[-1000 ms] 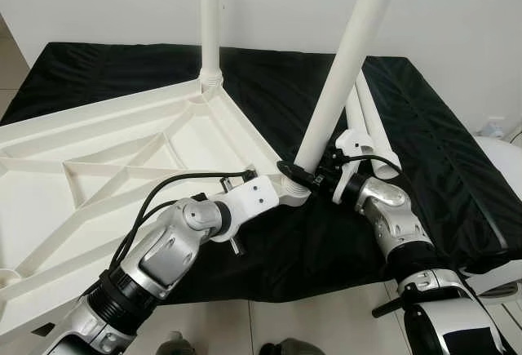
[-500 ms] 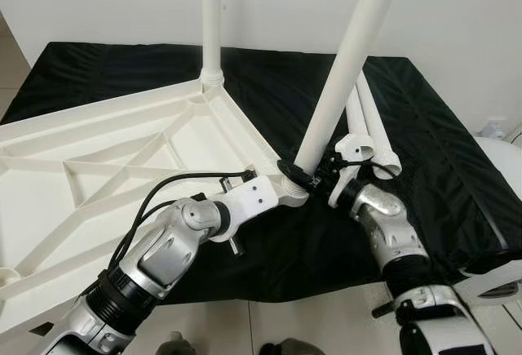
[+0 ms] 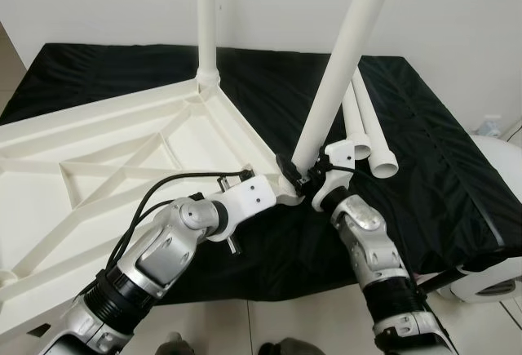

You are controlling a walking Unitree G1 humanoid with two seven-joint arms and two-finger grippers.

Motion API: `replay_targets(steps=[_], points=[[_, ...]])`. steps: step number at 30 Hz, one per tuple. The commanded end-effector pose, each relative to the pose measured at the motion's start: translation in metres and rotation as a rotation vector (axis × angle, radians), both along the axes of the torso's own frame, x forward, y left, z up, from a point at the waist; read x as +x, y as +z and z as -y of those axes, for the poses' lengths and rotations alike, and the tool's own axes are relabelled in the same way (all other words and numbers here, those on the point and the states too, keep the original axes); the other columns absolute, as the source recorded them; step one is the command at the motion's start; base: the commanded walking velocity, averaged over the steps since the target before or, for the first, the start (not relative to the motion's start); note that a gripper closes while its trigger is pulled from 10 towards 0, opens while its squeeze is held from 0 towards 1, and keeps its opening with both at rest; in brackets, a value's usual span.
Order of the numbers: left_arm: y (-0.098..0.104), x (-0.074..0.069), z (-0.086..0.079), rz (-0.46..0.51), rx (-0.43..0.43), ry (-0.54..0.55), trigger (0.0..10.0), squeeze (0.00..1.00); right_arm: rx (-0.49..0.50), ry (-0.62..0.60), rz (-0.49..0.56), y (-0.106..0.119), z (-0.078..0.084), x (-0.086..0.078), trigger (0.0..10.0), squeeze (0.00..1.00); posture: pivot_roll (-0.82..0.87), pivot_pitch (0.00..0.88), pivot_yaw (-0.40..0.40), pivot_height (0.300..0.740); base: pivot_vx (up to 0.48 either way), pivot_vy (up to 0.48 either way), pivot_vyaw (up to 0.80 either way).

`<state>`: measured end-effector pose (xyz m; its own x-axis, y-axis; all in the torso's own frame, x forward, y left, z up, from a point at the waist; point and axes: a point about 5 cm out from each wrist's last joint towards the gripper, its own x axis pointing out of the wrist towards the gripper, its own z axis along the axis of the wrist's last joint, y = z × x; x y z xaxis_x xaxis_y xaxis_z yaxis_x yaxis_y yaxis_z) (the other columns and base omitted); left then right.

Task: Building children table

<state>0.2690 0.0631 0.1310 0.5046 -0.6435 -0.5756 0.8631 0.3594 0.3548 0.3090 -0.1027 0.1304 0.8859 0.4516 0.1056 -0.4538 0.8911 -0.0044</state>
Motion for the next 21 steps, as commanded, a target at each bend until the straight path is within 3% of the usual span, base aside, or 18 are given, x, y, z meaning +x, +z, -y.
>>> replay_targets(steps=[1,2,4,5,8,19,20,21], points=[[0.004,-0.002,0.007,0.049,0.003,-0.034,10.0,0.00,0.020,-0.098,0.002,0.006,-0.008,0.001,10.0,0.00,0.04,0.000,-0.079,0.740,0.000,0.000,0.00],[0.004,-0.002,0.007,0.049,0.003,-0.034,10.0,0.00,0.020,-0.098,0.002,0.006,-0.008,0.001,10.0,0.00,0.04,0.000,-0.079,0.740,0.000,0.000,0.00],[0.004,-0.003,0.008,0.049,0.004,-0.039,10.0,0.00,0.051,-0.277,-0.031,0.007,-0.012,0.001,10.0,0.00,0.04,0.000,-0.082,0.740,0.000,0.000,0.00],[0.004,-0.003,0.008,0.049,0.004,-0.039,10.0,0.00,0.056,-0.294,-0.038,0.007,-0.014,0.000,10.0,0.00,0.04,0.000,-0.082,0.740,0.000,0.000,0.00],[0.004,-0.003,0.008,0.048,0.002,-0.038,10.0,0.00,0.055,-0.275,-0.036,0.007,-0.021,-0.003,10.0,0.00,0.04,0.000,-0.083,0.740,0.000,0.000,0.00],[0.003,-0.004,0.008,0.046,0.003,-0.038,10.0,0.00,0.053,-0.278,-0.060,0.006,-0.022,-0.005,10.0,0.00,0.05,0.000,-0.086,0.740,0.000,0.000,0.00],[0.003,-0.004,0.008,0.045,0.003,-0.038,10.0,0.00,0.055,-0.279,-0.059,0.007,-0.022,-0.005,10.0,0.38,0.05,0.000,-0.087,0.740,0.000,0.000,0.00],[0.003,-0.004,0.008,0.045,0.003,-0.037,10.0,0.00,0.057,-0.281,-0.062,0.007,-0.023,-0.006,10.0,1.00,0.05,0.000,-0.087,0.740,0.000,0.000,0.00]])
